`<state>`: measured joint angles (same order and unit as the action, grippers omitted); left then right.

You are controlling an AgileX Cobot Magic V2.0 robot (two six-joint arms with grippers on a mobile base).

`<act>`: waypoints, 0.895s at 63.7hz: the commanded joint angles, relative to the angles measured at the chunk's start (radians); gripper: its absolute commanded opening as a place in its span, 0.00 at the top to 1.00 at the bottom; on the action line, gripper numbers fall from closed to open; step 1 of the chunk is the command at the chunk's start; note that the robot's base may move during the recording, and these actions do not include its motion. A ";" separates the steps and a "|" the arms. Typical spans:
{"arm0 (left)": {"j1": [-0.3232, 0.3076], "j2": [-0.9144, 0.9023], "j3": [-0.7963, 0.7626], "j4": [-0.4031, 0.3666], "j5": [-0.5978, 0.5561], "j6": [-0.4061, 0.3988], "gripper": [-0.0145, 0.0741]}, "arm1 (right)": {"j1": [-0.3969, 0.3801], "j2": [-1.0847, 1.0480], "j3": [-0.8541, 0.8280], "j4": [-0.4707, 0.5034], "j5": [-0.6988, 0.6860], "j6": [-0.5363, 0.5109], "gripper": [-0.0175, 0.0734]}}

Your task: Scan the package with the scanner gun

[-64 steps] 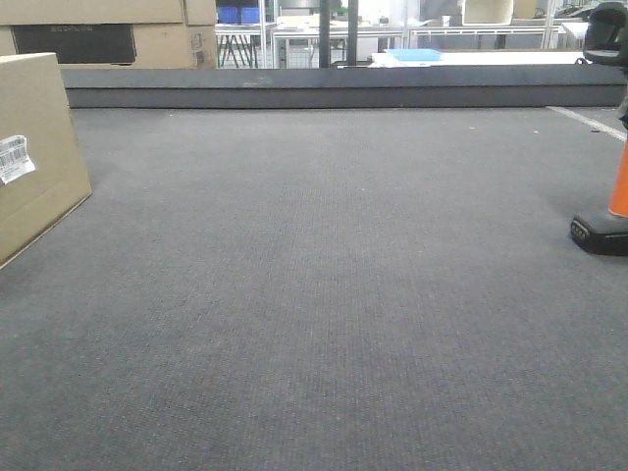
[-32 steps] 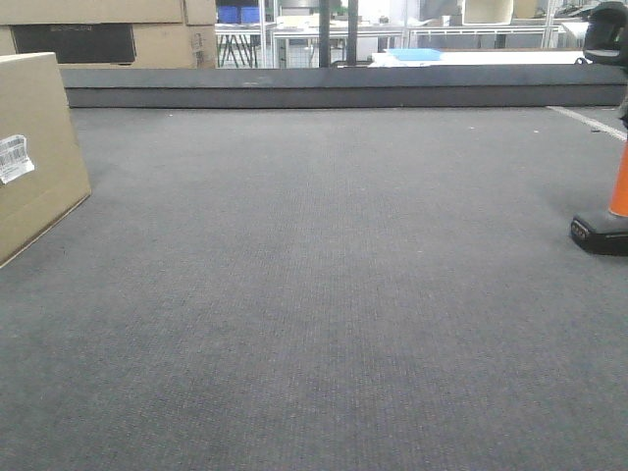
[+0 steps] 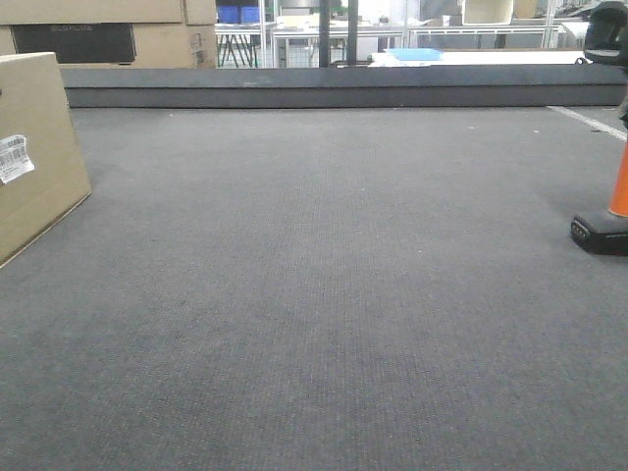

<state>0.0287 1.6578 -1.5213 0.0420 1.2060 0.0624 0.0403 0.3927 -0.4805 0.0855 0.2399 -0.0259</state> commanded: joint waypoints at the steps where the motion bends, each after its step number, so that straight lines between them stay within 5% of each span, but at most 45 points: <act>1: 0.006 0.016 -0.008 0.001 -0.028 0.005 0.16 | 0.002 0.006 -0.008 -0.008 -0.016 0.001 0.18; 23: 0.008 0.040 -0.008 -0.032 -0.045 0.005 0.18 | 0.002 0.006 -0.008 -0.008 -0.016 0.001 0.18; 31: 0.008 0.040 -0.008 -0.032 -0.039 0.005 0.41 | 0.002 0.006 -0.008 -0.008 -0.016 0.001 0.18; 43: 0.008 0.040 -0.008 -0.032 -0.032 0.005 0.96 | 0.004 0.004 -0.008 -0.008 -0.005 0.001 0.18; 57: 0.008 0.003 -0.008 -0.105 0.015 0.022 0.96 | 0.027 0.004 -0.008 -0.008 -0.005 0.001 0.18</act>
<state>0.0333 1.6943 -1.5232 -0.0062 1.1972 0.0690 0.0581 0.3927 -0.4805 0.0855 0.2482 -0.0259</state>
